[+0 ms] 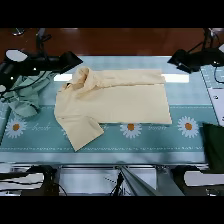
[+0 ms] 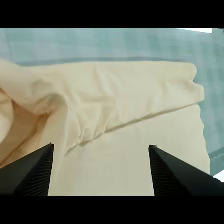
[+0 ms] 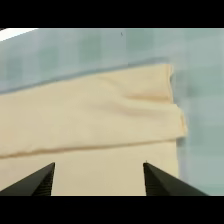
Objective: Fold the shirts.
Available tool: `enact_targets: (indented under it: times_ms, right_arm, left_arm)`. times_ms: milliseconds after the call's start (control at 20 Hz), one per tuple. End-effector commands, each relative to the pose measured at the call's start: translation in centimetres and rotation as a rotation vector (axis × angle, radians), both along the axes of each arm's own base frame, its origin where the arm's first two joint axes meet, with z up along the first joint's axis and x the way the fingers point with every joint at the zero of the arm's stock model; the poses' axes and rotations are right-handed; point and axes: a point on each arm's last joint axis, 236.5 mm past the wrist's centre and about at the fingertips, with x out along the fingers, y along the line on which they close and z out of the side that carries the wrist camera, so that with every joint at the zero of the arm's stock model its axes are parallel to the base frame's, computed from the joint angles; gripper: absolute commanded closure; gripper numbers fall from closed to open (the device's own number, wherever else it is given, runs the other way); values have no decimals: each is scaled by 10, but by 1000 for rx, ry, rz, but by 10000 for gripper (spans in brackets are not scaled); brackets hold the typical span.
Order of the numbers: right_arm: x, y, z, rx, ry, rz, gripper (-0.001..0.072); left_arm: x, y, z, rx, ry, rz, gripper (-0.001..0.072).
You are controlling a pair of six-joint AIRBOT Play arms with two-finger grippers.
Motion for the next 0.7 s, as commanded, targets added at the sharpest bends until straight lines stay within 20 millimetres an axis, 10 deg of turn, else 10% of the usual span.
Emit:
enact_targets:
  times_ms: [0,150,300,650]
  right_arm:
    - [-87,-36,-21,-53,286,131,85]
    - [-120,-75,-16,-40,230,-79,85]
    - [-165,-51,-28,41,141,-115,85]
    - [-233,2,-43,111,80,-118,85]
  left_arm:
    - [-43,34,-3,-53,186,-95,7]
    - [-113,91,-41,7,461,-127,7]
    - [-182,148,-92,96,664,1,6]
    - [-245,170,-147,-29,788,170,7]
